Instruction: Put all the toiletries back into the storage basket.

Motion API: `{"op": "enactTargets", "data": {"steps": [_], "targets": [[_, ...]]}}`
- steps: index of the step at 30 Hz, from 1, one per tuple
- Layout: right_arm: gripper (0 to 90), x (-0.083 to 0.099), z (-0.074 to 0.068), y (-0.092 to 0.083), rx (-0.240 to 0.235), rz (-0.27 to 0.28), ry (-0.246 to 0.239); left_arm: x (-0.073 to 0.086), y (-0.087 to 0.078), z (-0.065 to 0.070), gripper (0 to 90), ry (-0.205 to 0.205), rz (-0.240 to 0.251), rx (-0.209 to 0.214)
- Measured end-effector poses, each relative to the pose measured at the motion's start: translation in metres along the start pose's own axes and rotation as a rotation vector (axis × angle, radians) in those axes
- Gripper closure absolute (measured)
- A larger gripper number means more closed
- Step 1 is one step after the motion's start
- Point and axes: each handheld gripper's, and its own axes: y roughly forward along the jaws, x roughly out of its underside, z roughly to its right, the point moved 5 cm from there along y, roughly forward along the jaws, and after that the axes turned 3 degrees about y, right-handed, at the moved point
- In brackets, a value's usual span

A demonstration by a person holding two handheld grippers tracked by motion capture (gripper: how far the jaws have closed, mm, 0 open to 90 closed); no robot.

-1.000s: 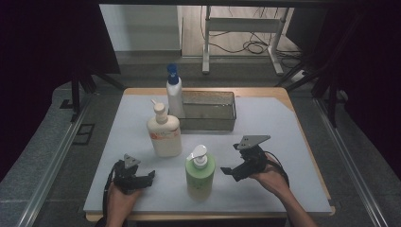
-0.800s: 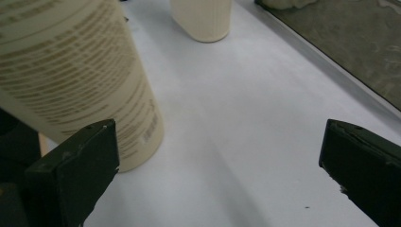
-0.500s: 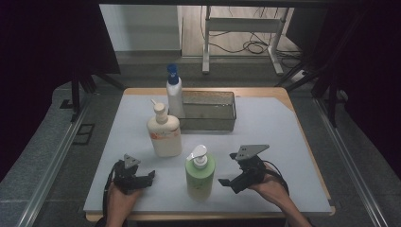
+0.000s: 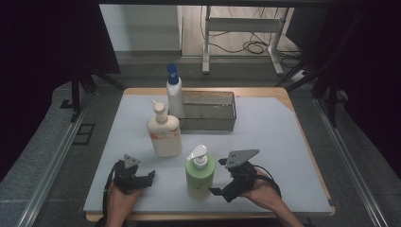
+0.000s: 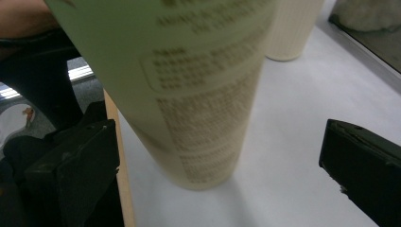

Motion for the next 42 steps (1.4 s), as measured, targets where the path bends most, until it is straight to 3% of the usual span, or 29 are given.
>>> {"op": "enactTargets", "data": {"steps": [20,32,42], "targets": [[0.6,-0.029,-0.018,0.016,-0.026,0.037,-0.047,0.000,0.000,0.000,12.0,0.000,-0.001,0.001],[10.4,-0.039,-0.020,0.024,-0.017,0.068,-0.058,0.000,0.000,0.000,12.0,0.000,-0.001,0.001],[11.8,-0.040,-0.023,0.023,0.021,0.052,-0.059,0.000,0.000,0.000,12.0,0.001,-0.003,0.001]]}}
